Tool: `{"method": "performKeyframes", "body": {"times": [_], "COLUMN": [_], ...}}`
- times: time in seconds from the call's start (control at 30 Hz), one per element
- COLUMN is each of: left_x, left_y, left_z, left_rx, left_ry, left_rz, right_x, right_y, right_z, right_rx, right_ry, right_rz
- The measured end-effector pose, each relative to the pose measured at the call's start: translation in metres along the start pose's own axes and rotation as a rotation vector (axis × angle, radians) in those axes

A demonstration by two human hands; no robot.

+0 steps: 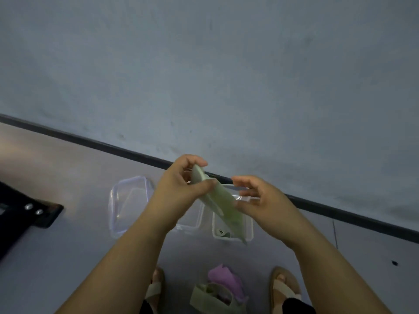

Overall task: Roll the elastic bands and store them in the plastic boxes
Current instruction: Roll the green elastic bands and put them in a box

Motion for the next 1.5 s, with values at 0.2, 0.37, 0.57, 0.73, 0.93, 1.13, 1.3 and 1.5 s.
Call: {"method": "performKeyframes", "body": {"times": [0.2,0.37,0.57,0.73,0.93,1.13,1.3,1.5], "left_x": [0.001,0.005,0.005,0.003,0.008,0.010,0.011,0.008], "left_y": [-0.007,-0.009,-0.007,-0.010,-0.003,0.007,0.009,0.006], "left_z": [-0.005,0.008,0.007,-0.001,0.000,-0.003,-0.007,-0.016], "left_rx": [0.133,0.031,-0.138,-0.180,-0.163,-0.038,-0.065,0.018], "left_ry": [0.427,0.536,0.576,0.626,0.457,0.149,0.022,0.019], "left_rz": [-0.142,-0.159,-0.092,-0.119,-0.046,0.134,0.086,-0.020], "right_x": [0.017,0.018,0.017,0.018,0.023,0.026,0.022,0.021], "right_y": [-0.001,0.001,0.001,-0.002,-0.005,-0.006,-0.002,0.004], "right_z": [-0.001,0.003,-0.002,-0.005,-0.006,-0.009,-0.011,-0.004], "right_rx": [0.377,0.405,0.394,0.285,0.340,0.374,0.201,0.185], "right_ry": [0.097,0.207,0.198,0.241,0.053,-0.089,-0.091,-0.150], "right_rz": [0.010,0.050,0.079,0.032,-0.008,-0.003,0.023,0.148]}}
Point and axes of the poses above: each hand's wrist, its own x-axis towards the middle knuckle, its own z-axis out of the back of the hand, y = z × x, the point moved 1 cm from there along x, towards the middle knuckle, and after that the axes turned 4 degrees about y, right-handed, at the moved point
